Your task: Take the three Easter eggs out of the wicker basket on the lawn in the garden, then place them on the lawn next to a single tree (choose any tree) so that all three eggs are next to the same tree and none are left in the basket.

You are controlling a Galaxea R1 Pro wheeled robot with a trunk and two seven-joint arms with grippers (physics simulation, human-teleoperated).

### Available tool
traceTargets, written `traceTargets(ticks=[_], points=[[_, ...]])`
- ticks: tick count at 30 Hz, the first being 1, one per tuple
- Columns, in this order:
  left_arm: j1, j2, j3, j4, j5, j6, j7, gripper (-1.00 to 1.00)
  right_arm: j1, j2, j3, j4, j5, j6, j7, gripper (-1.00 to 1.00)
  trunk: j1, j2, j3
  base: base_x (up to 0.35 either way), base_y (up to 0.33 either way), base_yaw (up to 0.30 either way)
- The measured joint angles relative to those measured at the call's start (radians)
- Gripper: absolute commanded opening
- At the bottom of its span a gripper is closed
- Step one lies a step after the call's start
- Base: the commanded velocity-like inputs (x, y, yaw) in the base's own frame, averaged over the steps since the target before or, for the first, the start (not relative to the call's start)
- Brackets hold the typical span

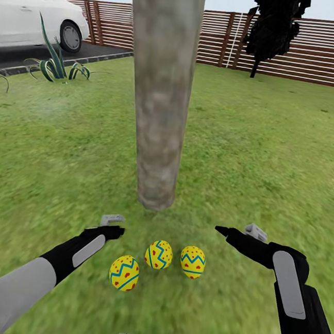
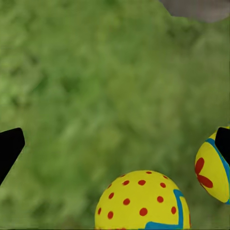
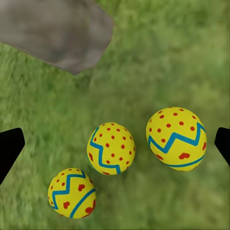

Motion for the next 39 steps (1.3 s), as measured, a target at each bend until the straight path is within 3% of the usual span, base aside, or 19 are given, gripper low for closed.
traceTargets(ticks=[5, 11, 15, 17, 23, 26, 32, 36, 39], points=[[0.006, 0.019, -0.001, -0.009, -0.002, -0.001, 0.053, 1.0, 0.0, 0.001, 0.004, 0.001, 0.003, 0.0, -0.003, 1.0, -0.002, 0.001, 0.019, 0.0, 0.0, 0.0], [0.019, 0.062, 0.0, -0.023, 0.001, -0.015, 0.062, 1.0, 0.0, 0.0, 0.005, 0.011, 0.007, -0.004, -0.033, 1.0, -0.005, 0.003, 0.043, 0.0, 0.0, 0.0], [0.057, 0.079, 0.0, -0.044, 0.005, -0.032, 0.061, 1.0, 0.009, -0.001, 0.002, 0.014, 0.015, -0.006, -0.062, 1.0, -0.007, 0.004, 0.058, 0.0, 0.0, 0.0], [0.089, 0.088, 0.001, -0.066, 0.005, -0.044, 0.065, 1.0, 0.037, -0.002, 0.001, 0.017, 0.043, -0.008, -0.075, 1.0, -0.008, 0.004, 0.066, 0.0, 0.0, 0.0], [0.161, 0.121, -0.001, -0.109, 0.006, -0.081, 0.072, 1.0, 0.084, 0.002, 0.0, 0.056, 0.252, -0.023, -0.089, 1.0, -0.01, 0.005, 0.089, 0.0, 0.0, 0.0], [0.196, 0.128, 0.0, -0.115, 0.006, -0.104, 0.08, 1.0, 0.091, 0.001, -0.001, 0.137, 0.301, -0.075, -0.091, 1.0, -0.012, 0.006, 0.1, 0.0, 0.0, 0.0], [0.228, 0.132, 0.0, -0.107, 0.007, -0.15, 0.083, 1.0, 0.096, -0.004, -0.002, 0.344, 0.334, -0.254, -0.091, 1.0, -0.014, 0.008, 0.124, 0.0, 0.0, 0.0], [0.232, 0.135, 0.0, -0.107, 0.009, -0.16, 0.082, 1.0, 0.096, -0.003, 0.001, 0.394, 0.365, -0.322, -0.092, 1.0, -0.016, 0.008, 0.139, 0.0, 0.0, 0.0], [0.234, 0.136, 0.001, -0.109, 0.01, -0.165, 0.084, 1.0, 0.103, 0.005, 0.006, 0.419, 0.415, -0.385, -0.092, 1.0, -0.018, 0.009, 0.151, 0.0, 0.0, 0.0]])
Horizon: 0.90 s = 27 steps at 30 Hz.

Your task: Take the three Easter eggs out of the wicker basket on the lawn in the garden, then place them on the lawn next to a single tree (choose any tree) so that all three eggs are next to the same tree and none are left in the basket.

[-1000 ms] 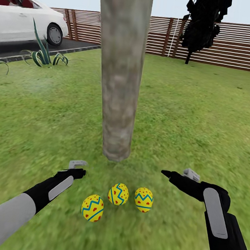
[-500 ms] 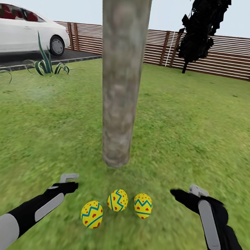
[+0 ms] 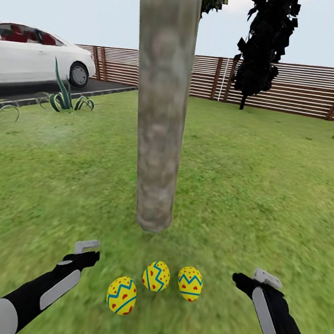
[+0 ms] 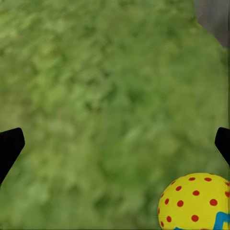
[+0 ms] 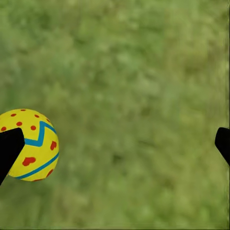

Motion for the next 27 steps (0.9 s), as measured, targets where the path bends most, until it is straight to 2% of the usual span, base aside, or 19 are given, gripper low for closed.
traceTargets(ticks=[5, 10, 16, 21, 27], points=[[0.001, 0.002, 0.0, -0.002, 0.0, -0.002, 0.002, 1.0, 0.043, 0.001, 0.003, 0.023, 0.032, -0.108, 0.001, 1.0, -0.002, 0.001, 0.019, 0.0, 0.0, 0.0], [0.001, 0.002, 0.001, -0.001, 0.002, 0.0, -0.003, 1.0, 0.051, 0.001, 0.003, 0.05, 0.036, -0.136, 0.001, 1.0, -0.004, 0.002, 0.039, 0.0, 0.0, 0.0], [0.001, 0.001, 0.0, 0.005, 0.005, -0.005, -0.003, 1.0, 0.053, 0.002, 0.003, 0.101, 0.036, -0.268, 0.005, 1.0, -0.007, 0.004, 0.062, 0.0, 0.0, 0.0], [0.001, -0.003, 0.0, 0.037, 0.006, -0.011, -0.007, 1.0, 0.054, 0.005, 0.004, 0.11, 0.035, -0.306, 0.006, 1.0, -0.009, 0.005, 0.081, 0.0, 0.0, 0.0], [0.001, -0.009, 0.001, 0.088, 0.008, -0.047, -0.012, 1.0, 0.054, 0.007, 0.005, 0.129, 0.035, -0.323, 0.008, 1.0, -0.012, 0.006, 0.104, 0.0, 0.0, 0.0]])
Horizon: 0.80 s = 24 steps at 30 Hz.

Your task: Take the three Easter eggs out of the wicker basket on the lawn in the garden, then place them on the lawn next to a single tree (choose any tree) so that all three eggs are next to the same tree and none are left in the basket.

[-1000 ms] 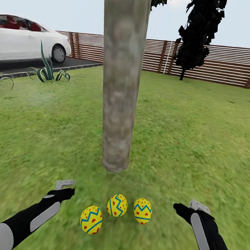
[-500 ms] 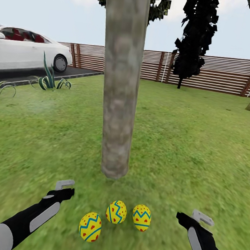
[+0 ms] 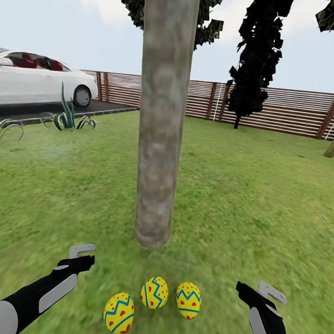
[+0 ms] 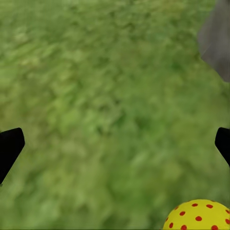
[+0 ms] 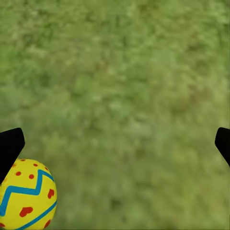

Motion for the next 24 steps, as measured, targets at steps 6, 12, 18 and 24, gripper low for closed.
traceTargets(ticks=[6, 12, 18, 24], points=[[0.0, -0.001, 0.0, 0.022, 0.0, -0.01, -0.008, 1.0, 0.0, 0.001, 0.0, 0.024, -0.001, -0.005, 0.0, 1.0, -0.003, 0.001, 0.023, 0.0, 0.0, 0.0], [0.0, -0.001, 0.001, 0.059, -0.001, -0.026, -0.012, 1.0, 0.0, 0.003, 0.004, 0.119, -0.002, -0.031, 0.0, 1.0, -0.005, 0.003, 0.046, 0.0, 0.0, 0.0], [0.0, -0.002, -0.001, 0.104, -0.002, -0.037, -0.016, 1.0, 0.0, 0.006, 0.074, 0.357, -0.004, -0.209, -0.001, 1.0, -0.021, 0.031, 0.067, 0.0, 0.0, 0.0], [0.005, -0.003, -0.006, 0.181, -0.01, -0.063, -0.017, 1.0, 0.0, 0.006, 0.116, 0.527, -0.009, -0.275, -0.002, 1.0, -0.044, 0.073, 0.085, 0.0, 0.0, 0.0]])
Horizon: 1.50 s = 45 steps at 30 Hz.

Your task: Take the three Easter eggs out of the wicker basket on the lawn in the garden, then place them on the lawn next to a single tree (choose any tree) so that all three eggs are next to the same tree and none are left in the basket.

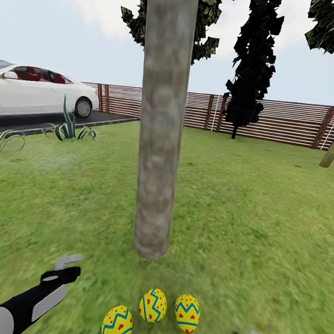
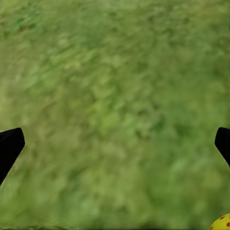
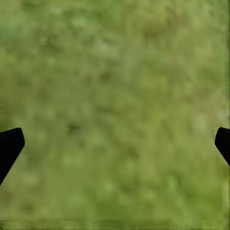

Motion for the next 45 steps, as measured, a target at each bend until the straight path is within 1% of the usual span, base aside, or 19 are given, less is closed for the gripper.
traceTargets(ticks=[3, 4, 5, 6, 7, 10, 11, 13, 14, 19, 22, 24, 26, 28, 33, 39, 41, 45], points=[[0.009, -0.001, -0.001, 0.035, -0.005, -0.02, 0.0, 1.0, 0.0, -0.003, 0.003, 0.064, 0.002, -0.007, 0.0, 1.0, -0.012, 0.021, 0.009, 0.0, 0.0, 0.0], [0.018, -0.002, -0.002, 0.053, -0.006, -0.029, -0.004, 1.0, 0.0, -0.006, 0.005, 0.104, 0.003, -0.016, -0.001, 1.0, -0.015, 0.028, 0.012, 0.0, 0.0, 0.0], [0.025, -0.003, -0.002, 0.061, -0.007, -0.033, -0.011, 1.0, 0.0, -0.008, 0.005, 0.123, 0.004, -0.026, -0.001, 1.0, -0.019, 0.035, 0.016, 0.0, 0.0, 0.0], [0.033, -0.004, -0.002, 0.068, -0.008, -0.036, -0.021, 1.0, 0.0, -0.009, 0.006, 0.139, 0.005, -0.04, -0.001, 1.0, -0.023, 0.042, 0.019, 0.0, 0.0, 0.0], [0.046, -0.006, -0.003, 0.084, -0.007, -0.041, -0.047, 1.0, 0.0, -0.01, 0.007, 0.169, 0.008, -0.074, -0.002, 1.0, -0.027, 0.049, 0.022, 0.0, 0.0, 0.0], [0.059, -0.009, -0.003, 0.118, -0.009, -0.05, -0.095, 1.0, 0.001, -0.013, 0.009, 0.226, 0.007, -0.124, -0.004, 1.0, -0.038, 0.07, 0.031, 0.0, 0.0, 0.0], [0.064, -0.015, -0.003, 0.146, -0.01, -0.059, -0.12, 1.0, 0.001, -0.014, 0.008, 0.273, 0.006, -0.149, -0.004, 1.0, -0.042, 0.077, 0.034, 0.0, 0.0, 0.0], [0.067, -0.023, -0.003, 0.176, -0.011, -0.072, -0.138, 1.0, 0.001, -0.017, 0.009, 0.321, 0.005, -0.166, -0.004, 1.0, -0.05, 0.091, 0.041, 0.0, 0.0, 0.0], [0.07, -0.032, -0.003, 0.205, -0.011, -0.092, -0.149, 1.0, 0.002, -0.021, 0.008, 0.357, 0.005, -0.177, -0.004, 1.0, -0.054, 0.098, 0.044, 0.0, 0.0, 0.0], [0.083, -0.058, -0.003, 0.279, -0.011, -0.148, -0.164, 1.0, 0.002, -0.039, 0.01, 0.416, 0.005, -0.189, -0.004, 1.0, -0.073, 0.133, 0.059, 0.0, 0.0, 0.0], [0.099, -0.067, -0.003, 0.3, -0.01, -0.165, -0.167, 1.0, 0.007, -0.044, 0.01, 0.46, 0.006, -0.191, -0.004, 1.0, -0.084, 0.154, 0.069, 0.0, 0.0, 0.0], [0.114, -0.069, -0.003, 0.305, -0.01, -0.17, -0.168, 1.0, 0.01, -0.042, 0.011, 0.479, 0.006, -0.191, -0.004, 1.0, -0.092, 0.168, 0.075, 0.0, 0.0, 0.0], [0.141, -0.071, -0.003, 0.309, -0.009, -0.176, -0.169, 1.0, 0.015, -0.034, 0.011, 0.508, 0.0, -0.189, -0.004, 1.0, -0.1, 0.182, 0.081, 0.0, 0.0, 0.0], [0.16, -0.072, -0.004, 0.312, -0.01, -0.189, -0.169, 1.0, 0.025, -0.015, 0.01, 0.525, -0.003, -0.186, -0.005, 1.0, -0.107, 0.196, 0.088, 0.0, 0.0, 0.0], [0.197, -0.073, -0.004, 0.314, -0.01, -0.22, -0.169, 1.0, 0.04, 0.013, 0.01, 0.537, -0.007, -0.184, -0.005, 1.0, -0.127, 0.231, 0.103, 0.0, 0.0, 0.0], [0.254, -0.074, -0.003, 0.315, -0.009, -0.233, -0.171, 1.0, 0.045, 0.02, 0.01, 0.541, -0.007, -0.183, -0.005, 1.0, -0.15, 0.273, 0.122, 0.0, 0.0, 0.0], [0.264, -0.075, -0.004, 0.315, -0.01, -0.234, -0.171, 1.0, 0.045, 0.021, 0.01, 0.542, -0.006, -0.183, -0.005, 1.0, -0.157, 0.287, 0.128, 0.0, 0.0, 0.0], [0.308, -0.079, -0.004, 0.315, -0.01, -0.235, -0.176, 1.0, 0.047, 0.022, 0.01, 0.542, -0.007, -0.183, -0.005, 1.0, -0.173, 0.315, 0.141, 0.0, 0.0, 0.0]])
